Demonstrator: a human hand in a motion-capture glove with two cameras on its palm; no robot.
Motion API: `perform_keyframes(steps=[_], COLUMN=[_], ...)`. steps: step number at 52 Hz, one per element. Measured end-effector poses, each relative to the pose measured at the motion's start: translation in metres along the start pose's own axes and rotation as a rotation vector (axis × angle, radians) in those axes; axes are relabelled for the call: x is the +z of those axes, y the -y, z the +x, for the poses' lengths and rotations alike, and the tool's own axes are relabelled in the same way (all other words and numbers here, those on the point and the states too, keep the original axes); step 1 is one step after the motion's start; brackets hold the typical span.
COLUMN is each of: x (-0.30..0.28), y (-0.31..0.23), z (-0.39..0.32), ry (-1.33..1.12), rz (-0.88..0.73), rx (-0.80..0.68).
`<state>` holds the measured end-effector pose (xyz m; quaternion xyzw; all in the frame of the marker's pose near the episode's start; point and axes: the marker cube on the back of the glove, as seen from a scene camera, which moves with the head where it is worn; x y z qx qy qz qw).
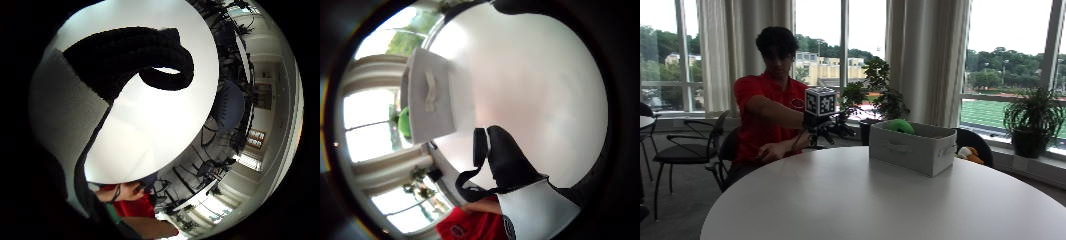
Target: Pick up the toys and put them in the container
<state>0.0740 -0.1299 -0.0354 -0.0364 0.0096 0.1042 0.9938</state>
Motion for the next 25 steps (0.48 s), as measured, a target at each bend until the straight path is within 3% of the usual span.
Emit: perform_keyframes(steps=[25], x=[0.001], y=[0.014], z=[0.014], ry=[-0.046], rz=[-0.023], rx=[-0.047])
